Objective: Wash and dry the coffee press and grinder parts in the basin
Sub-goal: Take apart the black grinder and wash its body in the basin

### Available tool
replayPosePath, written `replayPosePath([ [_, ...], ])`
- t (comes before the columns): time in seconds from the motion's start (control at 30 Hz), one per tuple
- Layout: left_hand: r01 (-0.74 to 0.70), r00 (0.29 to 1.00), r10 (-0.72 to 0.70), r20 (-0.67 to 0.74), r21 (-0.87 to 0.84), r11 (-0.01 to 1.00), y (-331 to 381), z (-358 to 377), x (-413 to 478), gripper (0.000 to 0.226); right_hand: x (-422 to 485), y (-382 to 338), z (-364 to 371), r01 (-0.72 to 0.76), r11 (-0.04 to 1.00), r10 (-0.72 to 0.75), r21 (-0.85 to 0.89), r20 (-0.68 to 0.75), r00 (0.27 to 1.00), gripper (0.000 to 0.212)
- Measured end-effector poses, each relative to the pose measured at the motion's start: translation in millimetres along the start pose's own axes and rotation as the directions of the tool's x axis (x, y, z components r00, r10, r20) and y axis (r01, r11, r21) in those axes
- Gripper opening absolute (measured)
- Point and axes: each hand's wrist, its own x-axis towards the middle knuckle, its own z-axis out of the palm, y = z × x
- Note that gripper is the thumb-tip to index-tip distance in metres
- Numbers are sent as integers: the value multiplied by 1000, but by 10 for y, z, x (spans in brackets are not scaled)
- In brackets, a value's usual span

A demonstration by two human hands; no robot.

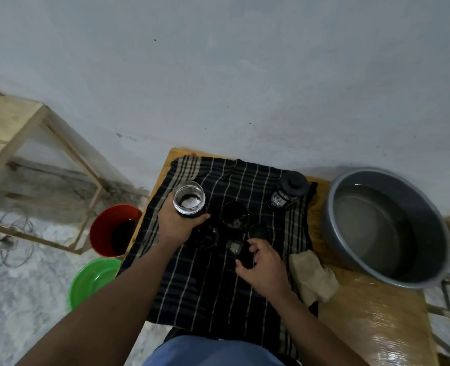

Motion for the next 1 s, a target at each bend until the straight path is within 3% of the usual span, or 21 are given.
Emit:
replayPosePath([
  [1.0,20,1000,-20,12,32,999,-60,4,27,80,58,-4,49,-51,991,64,-121,107,992,61],
])
